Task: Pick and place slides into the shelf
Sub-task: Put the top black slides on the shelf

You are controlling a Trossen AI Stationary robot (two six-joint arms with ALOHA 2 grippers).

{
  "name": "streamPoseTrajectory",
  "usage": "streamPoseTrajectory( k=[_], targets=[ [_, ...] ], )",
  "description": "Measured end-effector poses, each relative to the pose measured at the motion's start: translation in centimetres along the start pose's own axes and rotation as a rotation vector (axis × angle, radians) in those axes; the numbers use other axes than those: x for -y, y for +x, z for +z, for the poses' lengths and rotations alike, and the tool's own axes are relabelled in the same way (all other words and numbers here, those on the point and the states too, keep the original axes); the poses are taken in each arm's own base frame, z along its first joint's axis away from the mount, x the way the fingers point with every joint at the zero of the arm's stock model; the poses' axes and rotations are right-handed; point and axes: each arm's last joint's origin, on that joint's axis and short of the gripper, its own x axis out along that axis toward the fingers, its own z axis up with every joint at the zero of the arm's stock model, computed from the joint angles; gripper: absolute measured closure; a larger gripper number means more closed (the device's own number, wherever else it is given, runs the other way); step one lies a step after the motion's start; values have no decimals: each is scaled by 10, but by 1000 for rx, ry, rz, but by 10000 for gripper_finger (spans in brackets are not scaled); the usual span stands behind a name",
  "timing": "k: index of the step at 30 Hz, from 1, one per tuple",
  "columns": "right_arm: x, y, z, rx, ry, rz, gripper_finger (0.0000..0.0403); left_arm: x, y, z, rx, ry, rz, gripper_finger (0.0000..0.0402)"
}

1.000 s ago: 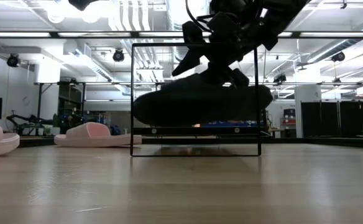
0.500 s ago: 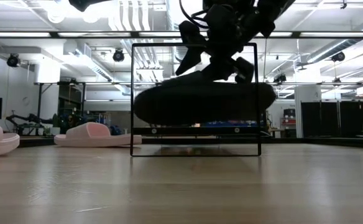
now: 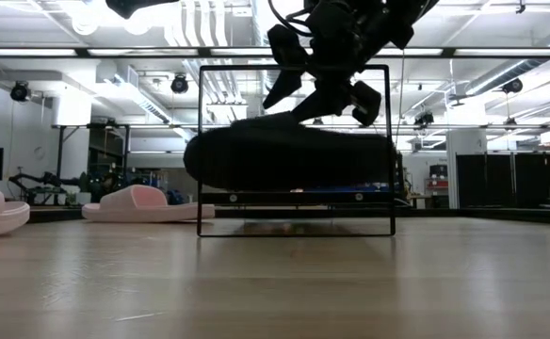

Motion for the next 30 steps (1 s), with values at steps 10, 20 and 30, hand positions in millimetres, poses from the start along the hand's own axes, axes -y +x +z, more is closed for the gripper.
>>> streamPoseTrajectory(
  k=[10, 20, 30],
  targets=[
    [1, -1, -4, -154, 26, -37, 229, 0, 1, 0, -3, 1, 0, 272],
    [-1, -3, 13, -150, 56, 5, 229, 1, 3, -2, -19, 4, -3, 272],
    [9, -10, 15, -248, 102, -23, 229, 2, 6, -5, -35, -35, -5, 272]
  ],
)
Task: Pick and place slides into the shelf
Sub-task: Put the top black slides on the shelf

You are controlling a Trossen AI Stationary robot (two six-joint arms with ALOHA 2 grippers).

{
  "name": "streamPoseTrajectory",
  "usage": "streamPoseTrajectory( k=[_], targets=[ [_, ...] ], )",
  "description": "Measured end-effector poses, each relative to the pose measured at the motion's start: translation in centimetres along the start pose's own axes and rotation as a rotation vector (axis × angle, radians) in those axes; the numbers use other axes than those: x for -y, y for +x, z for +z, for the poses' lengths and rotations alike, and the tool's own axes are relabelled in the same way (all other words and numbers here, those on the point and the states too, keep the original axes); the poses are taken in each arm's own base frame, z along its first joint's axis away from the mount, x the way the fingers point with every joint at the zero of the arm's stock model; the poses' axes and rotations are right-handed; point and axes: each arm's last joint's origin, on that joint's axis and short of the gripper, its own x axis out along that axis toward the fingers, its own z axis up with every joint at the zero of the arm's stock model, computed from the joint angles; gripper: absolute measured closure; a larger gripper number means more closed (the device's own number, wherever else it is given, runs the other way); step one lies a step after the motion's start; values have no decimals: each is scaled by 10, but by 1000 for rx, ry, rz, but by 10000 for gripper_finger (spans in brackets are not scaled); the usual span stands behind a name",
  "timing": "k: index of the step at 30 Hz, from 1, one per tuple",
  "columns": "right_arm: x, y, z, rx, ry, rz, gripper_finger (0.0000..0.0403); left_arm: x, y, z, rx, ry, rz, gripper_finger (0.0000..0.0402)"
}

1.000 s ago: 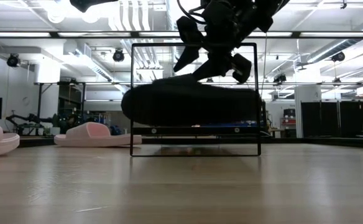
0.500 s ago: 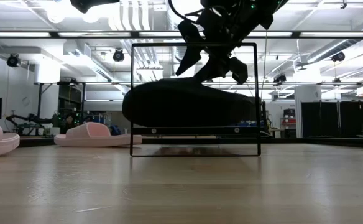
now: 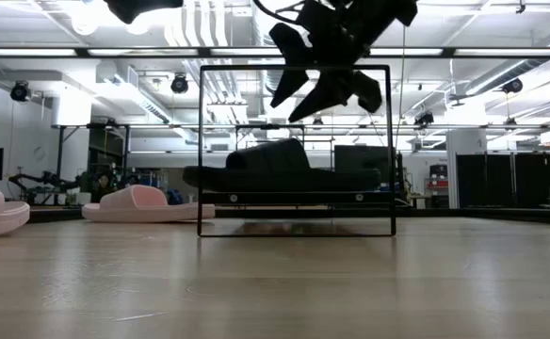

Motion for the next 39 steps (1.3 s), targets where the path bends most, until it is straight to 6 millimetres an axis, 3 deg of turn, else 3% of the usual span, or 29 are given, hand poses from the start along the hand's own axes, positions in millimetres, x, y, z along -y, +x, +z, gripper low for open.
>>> streamPoseTrajectory(
  k=[5, 12, 20, 29, 39],
  targets=[
    [19, -16, -1, -109, 125, -81, 230, 2, 5, -14, -43, -74, 2, 272],
    [48, -55, -4, -46, 418, -222, 236, -3, 20, -45, -159, -300, 101, 272],
    [45, -83, -8, -17, 606, -230, 243, 3, 35, -89, -331, -461, 13, 272],
    [27, -72, -40, -116, 1068, -117, 253, 4, 41, -92, -322, -377, 10, 272],
    [8, -53, -77, -151, 1399, -47, 278, -3, 21, -76, -198, -261, 55, 272]
  ],
)
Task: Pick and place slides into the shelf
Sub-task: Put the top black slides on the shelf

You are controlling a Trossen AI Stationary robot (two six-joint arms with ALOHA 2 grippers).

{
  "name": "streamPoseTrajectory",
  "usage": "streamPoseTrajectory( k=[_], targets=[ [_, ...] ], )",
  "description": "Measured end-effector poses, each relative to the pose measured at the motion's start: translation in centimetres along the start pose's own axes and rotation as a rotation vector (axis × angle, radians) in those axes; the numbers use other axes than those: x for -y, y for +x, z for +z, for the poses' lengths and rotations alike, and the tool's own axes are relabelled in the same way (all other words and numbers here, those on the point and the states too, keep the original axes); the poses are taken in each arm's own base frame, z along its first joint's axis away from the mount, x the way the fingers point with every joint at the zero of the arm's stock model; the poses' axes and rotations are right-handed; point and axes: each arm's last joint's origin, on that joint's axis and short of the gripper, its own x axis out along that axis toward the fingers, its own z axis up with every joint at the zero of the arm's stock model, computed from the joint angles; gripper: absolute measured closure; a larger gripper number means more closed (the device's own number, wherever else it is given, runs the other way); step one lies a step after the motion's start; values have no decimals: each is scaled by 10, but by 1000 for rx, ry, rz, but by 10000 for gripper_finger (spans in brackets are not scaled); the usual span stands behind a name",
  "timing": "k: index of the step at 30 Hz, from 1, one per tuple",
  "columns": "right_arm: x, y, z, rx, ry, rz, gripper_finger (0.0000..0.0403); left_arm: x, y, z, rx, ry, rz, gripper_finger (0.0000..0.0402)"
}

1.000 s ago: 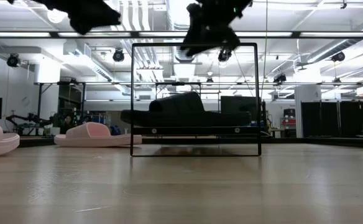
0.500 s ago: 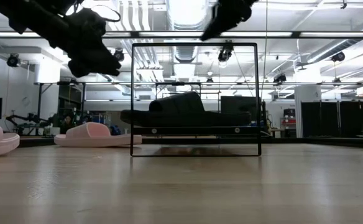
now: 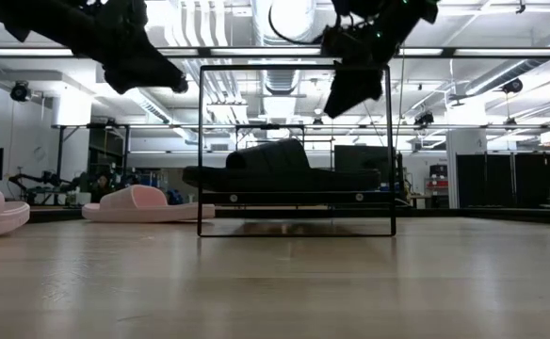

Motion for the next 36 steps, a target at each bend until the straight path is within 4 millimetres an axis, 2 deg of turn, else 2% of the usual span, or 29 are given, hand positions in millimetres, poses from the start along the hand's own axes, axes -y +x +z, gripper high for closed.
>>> streamPoseTrajectory(
  k=[6, 17, 28, 36],
  targets=[
    [12, 9, -24, -82, 178, 28, 273, -2, -10, -1, 42, 36, 10, 272],
    [26, 4, -59, -126, 457, 76, 219, -4, -15, -7, 59, 59, 16, 272],
    [25, 27, -92, -139, 577, 146, 209, -5, -16, -8, 63, 83, 17, 272],
    [24, 32, -97, -120, 577, 183, 209, -4, -15, -8, 65, 106, 17, 272]
  ],
)
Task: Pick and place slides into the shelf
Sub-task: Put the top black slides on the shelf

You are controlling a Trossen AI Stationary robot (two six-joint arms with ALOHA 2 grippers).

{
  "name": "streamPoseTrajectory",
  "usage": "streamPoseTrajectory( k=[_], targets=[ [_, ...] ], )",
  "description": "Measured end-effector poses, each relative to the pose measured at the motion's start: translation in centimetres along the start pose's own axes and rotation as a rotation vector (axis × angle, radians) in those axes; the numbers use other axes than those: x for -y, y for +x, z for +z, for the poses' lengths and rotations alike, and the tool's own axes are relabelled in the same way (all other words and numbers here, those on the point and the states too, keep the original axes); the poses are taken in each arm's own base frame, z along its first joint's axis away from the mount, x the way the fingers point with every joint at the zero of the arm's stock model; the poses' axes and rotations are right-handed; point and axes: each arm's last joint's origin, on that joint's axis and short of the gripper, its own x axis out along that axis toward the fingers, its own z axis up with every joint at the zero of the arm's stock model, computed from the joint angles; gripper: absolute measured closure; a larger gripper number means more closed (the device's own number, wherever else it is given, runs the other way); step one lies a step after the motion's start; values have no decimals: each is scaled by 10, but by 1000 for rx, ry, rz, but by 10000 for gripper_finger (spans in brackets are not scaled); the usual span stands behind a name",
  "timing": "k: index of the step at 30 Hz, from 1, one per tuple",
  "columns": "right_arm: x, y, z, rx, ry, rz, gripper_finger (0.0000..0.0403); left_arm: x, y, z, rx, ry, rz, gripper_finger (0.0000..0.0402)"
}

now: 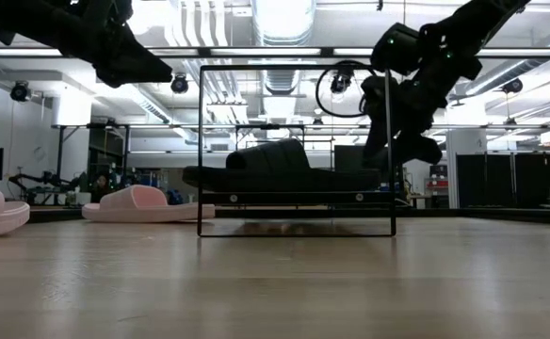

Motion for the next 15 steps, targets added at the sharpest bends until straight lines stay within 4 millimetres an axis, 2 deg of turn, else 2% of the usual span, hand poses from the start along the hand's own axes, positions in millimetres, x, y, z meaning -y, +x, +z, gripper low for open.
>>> streamPoseTrajectory(
  k=[15],
  targets=[
    [10, 14, -13, 36, 44, 98, 209, 1, 2, -1, -13, 5, 0, 272]
  ],
)
